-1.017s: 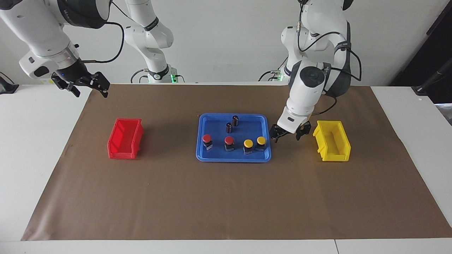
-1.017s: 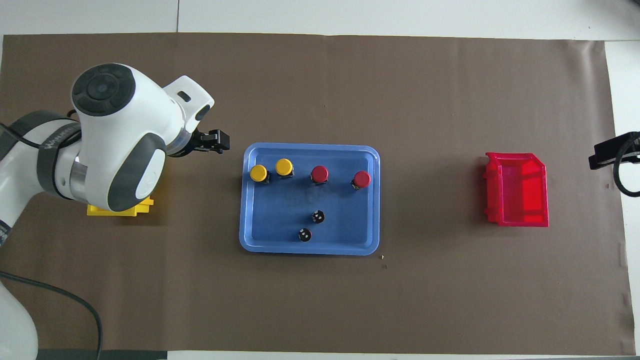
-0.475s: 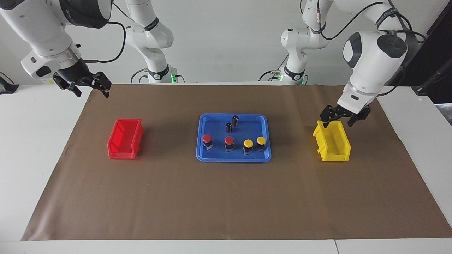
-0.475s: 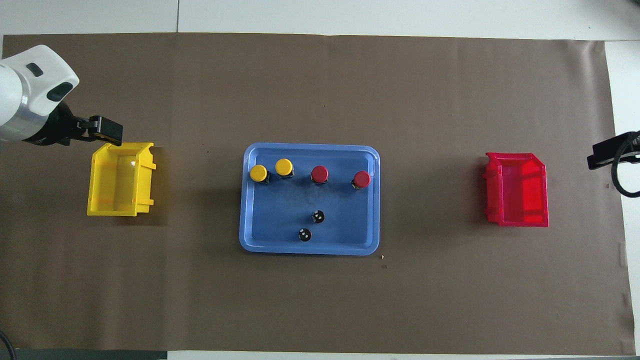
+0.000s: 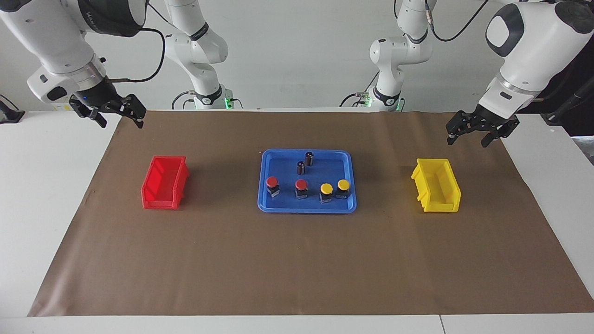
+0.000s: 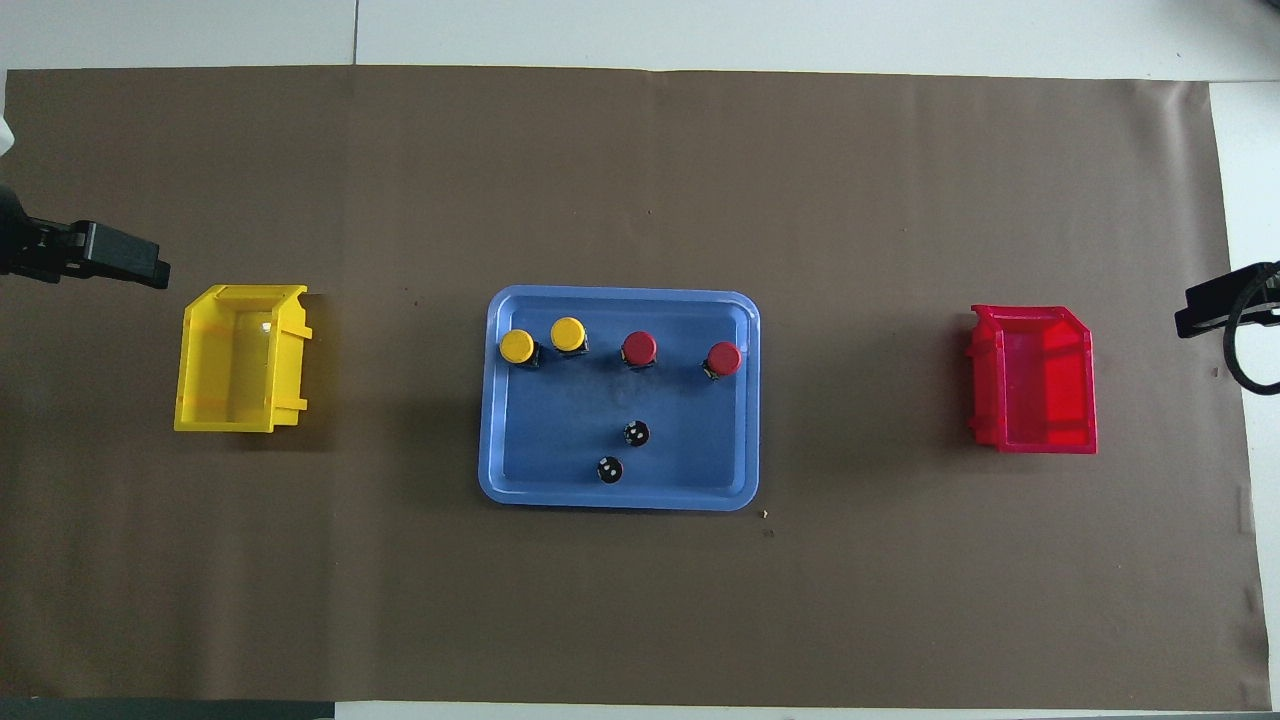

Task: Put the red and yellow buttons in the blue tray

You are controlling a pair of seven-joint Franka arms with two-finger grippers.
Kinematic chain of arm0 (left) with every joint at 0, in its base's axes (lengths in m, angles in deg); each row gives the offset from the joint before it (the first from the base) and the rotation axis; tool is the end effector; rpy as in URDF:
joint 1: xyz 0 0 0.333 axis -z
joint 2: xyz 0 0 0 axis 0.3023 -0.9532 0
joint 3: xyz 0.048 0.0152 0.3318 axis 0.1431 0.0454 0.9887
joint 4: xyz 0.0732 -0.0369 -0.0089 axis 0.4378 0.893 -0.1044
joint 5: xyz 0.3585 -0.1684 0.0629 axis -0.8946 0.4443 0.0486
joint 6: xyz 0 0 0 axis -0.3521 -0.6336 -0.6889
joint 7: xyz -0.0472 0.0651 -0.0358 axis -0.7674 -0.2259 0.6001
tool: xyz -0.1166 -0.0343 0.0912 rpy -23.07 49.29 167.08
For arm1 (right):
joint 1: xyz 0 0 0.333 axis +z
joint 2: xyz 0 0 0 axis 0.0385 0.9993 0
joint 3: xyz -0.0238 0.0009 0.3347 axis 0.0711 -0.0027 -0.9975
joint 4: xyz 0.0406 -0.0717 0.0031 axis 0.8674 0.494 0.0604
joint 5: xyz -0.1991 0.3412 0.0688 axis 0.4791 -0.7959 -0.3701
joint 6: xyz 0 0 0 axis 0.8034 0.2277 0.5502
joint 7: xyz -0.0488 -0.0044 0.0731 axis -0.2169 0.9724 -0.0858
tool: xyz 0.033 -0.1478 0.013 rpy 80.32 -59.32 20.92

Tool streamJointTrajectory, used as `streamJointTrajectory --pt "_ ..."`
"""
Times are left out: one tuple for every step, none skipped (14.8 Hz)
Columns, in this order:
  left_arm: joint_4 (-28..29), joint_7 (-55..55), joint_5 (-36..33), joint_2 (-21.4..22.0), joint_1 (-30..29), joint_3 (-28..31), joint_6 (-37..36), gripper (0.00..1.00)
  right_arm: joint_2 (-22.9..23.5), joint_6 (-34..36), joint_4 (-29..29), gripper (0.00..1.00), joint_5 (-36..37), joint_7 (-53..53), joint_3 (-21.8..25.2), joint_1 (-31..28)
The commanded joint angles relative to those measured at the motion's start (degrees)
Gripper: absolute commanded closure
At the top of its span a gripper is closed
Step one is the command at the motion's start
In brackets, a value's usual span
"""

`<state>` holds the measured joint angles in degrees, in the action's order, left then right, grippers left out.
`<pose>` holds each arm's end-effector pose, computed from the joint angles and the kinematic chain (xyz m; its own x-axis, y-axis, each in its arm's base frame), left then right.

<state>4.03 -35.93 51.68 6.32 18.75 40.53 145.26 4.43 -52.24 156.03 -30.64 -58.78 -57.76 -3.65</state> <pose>0.5786 -0.0519 0.5761 0.9865 -0.1638 0.0088 -0.1640 -0.9857 0.0381 0.5455 -0.0656 0.5884 0.9942 -0.0242 -0.1044 -0.0217 -0.9995 0.0250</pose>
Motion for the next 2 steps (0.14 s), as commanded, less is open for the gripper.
streamJointTrajectory --pt "-1.13 1.17 0.65 -0.5 -0.28 -0.35 -1.65 0.0 -0.53 -0.46 0.32 0.0 0.6 1.1 -0.35 -0.39" --pt "-1.13 1.17 0.38 -0.41 -0.28 -0.35 -1.74 0.0 -0.53 -0.46 0.32 0.0 0.6 1.1 -0.35 -0.38"
